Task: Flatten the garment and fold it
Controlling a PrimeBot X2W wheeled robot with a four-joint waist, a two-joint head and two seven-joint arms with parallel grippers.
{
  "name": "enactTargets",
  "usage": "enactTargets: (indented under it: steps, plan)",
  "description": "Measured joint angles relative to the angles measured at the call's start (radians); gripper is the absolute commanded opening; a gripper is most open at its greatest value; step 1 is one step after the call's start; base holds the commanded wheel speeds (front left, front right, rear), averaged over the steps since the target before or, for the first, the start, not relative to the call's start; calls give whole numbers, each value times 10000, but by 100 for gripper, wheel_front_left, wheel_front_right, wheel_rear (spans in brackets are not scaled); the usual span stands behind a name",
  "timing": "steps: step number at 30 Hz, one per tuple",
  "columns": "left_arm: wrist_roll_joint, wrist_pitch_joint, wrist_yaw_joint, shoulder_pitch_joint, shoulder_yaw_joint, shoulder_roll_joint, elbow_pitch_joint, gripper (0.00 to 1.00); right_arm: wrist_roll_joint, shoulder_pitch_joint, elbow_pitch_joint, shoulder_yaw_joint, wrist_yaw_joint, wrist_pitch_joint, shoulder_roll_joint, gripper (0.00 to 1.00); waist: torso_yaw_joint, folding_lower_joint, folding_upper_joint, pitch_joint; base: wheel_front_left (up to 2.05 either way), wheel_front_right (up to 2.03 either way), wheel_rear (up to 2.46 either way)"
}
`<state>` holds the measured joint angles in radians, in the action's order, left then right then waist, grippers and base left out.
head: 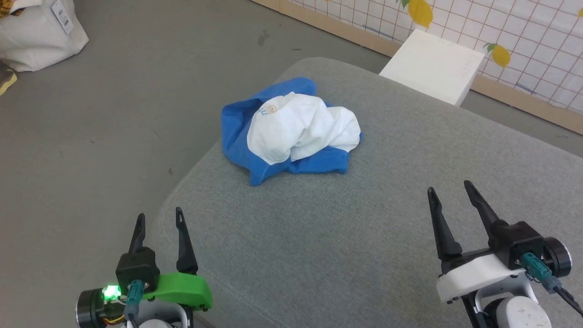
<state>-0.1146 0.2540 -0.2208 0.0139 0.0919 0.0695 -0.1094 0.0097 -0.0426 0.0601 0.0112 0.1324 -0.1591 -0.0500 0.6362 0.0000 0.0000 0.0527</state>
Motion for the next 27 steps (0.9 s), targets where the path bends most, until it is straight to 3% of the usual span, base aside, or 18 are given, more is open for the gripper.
enactTargets:
  steps: [5,10,19,27]
  plan:
    - [-445,2,98,32,-58,-27,-40,100,2,-1,0,4,0,0,0,100,-20,0,0,4,0,0,0]
    - [-825,-232,838,1402,86,82,-410,100,-54,-262,-130,190,0,88,10,100,-140,0,0,196,0,0,0]
    - [-1962,-2836,1860,5434,-265,723,-2297,100,-487,-1000,-623,395,0,362,12,100,-802,0,0,1229,0,0,0]
    - [-3104,-5122,2079,7175,-897,1281,-3461,100,-711,-1713,-901,270,0,305,8,100,-1863,1,0,2758,0,0,0]
